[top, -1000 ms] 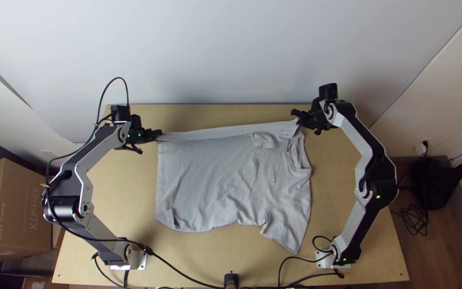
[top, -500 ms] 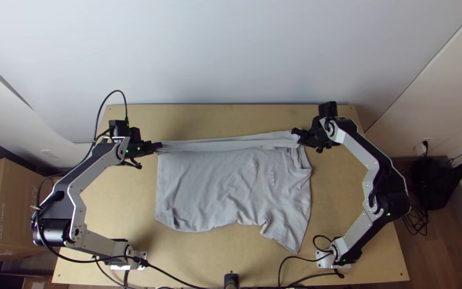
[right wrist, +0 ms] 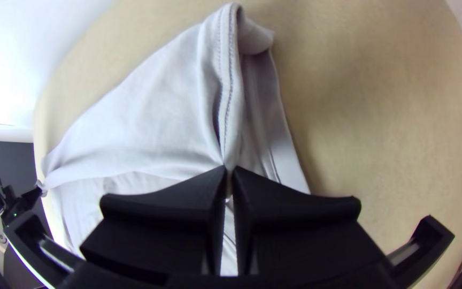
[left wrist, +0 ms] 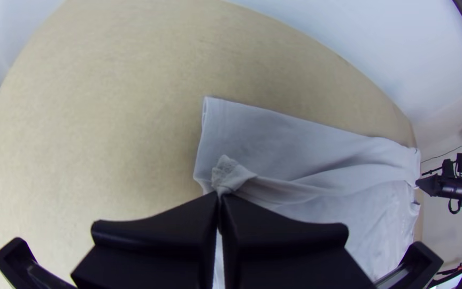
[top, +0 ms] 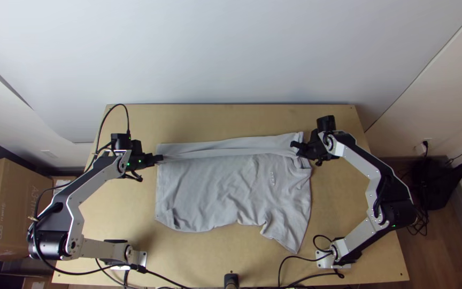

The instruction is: Fold the t-shirt

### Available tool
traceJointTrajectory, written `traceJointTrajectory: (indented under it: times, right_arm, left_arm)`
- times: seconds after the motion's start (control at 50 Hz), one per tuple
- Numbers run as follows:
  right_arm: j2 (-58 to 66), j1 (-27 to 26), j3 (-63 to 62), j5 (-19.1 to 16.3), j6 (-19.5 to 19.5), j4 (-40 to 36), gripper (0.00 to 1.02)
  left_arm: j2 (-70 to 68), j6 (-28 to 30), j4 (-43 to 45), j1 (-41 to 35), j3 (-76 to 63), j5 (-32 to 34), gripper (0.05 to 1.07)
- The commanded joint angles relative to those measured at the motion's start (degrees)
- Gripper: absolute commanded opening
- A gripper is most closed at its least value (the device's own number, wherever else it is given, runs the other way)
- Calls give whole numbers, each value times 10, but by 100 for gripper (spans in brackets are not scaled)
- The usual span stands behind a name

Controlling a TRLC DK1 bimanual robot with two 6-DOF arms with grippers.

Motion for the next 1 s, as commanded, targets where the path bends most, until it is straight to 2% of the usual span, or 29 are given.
traceJointTrajectory:
  times: [0.0,0.04,0.08,0.1,0.12,0.16,0.28,0.34,0.5,0.64,0.72,0.78,0.98]
  right_arm:
    - [-29,-2,-36,9,-2,7,23]
    - [-42,-4,-46,9,3,7,54]
    - [-62,-6,-59,9,3,7,82]
    - [-74,-7,-66,10,3,7,89]
    - [-86,-9,-72,10,3,7,92]
    - [-114,-14,-85,10,3,7,93]
    - [-208,-25,-124,9,3,6,94]
    - [-259,-26,-142,10,3,-11,98]
    - [-357,-29,-162,-14,4,-145,98]
    - [-409,-43,-200,-23,-5,-219,98]
    - [-413,-62,-233,-54,-9,-263,97]
    - [-424,-64,-262,-56,-19,-276,95]
    - [-420,-60,-336,-55,-20,-279,72]
  left_arm:
    - [-36,3,4,-1,-30,-5,42]
    - [-48,9,1,-1,-33,-5,67]
    - [-59,12,-3,-1,-38,-5,83]
    - [-67,12,-3,-1,-40,-5,88]
    - [-74,12,-5,0,-41,-5,93]
    - [-87,13,-15,3,-41,-4,103]
    - [-138,15,-48,8,-34,-4,103]
    - [-166,17,-67,9,-31,-4,103]
    - [-233,23,-124,7,-19,8,103]
    - [-277,24,-168,2,-5,19,103]
    - [-298,24,-188,0,3,20,103]
    - [-310,24,-199,-1,9,21,103]
    - [-325,24,-226,-1,21,21,103]
